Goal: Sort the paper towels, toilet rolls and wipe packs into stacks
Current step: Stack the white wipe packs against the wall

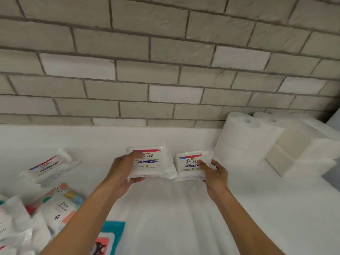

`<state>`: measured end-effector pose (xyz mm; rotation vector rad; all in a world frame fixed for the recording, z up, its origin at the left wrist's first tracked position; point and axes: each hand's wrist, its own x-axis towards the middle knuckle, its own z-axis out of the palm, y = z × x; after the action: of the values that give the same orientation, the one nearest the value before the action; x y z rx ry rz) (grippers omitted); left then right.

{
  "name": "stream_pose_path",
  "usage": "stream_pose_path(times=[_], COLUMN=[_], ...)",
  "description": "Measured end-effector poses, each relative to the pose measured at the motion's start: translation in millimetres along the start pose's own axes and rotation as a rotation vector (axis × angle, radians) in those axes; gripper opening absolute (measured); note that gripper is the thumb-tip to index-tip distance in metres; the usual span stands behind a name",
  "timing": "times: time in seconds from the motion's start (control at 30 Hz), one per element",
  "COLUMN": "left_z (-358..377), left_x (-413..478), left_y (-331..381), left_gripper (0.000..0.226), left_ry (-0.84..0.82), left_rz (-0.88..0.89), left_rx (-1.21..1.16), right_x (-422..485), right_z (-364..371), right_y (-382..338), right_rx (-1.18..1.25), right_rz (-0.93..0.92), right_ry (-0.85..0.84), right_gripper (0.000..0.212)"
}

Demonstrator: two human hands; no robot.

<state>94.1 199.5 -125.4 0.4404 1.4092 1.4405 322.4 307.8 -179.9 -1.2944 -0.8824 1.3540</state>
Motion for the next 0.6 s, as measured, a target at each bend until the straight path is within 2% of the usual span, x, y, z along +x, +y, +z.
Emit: stream_pose_path(times=[0.17,0.5,0.6], left_z=[44.2,99.5,107.6], left_x=[53.1,149.4,169.0], left_y=[-5.3,-31.2,-38.9], left_gripper=[0.020,0.023,0.032], left_ry=[0.026,0.178,0.183], left_rz=[-0.014,-0.009,-0.005], left_rx=[0.059,0.232,0.280], right_x=[60.7,142.6,152.9], right_z=[-2.6,6.5,9.3], right_y=[-12.0,-7.4,-1.1], right_rx=[-0.083,-0.325,-0.378], right_rz=[-0.054,-0.102,-0.117], right_ry=[0.037,0.144,0.154], right_gripper=[0.014,0.033,0.027])
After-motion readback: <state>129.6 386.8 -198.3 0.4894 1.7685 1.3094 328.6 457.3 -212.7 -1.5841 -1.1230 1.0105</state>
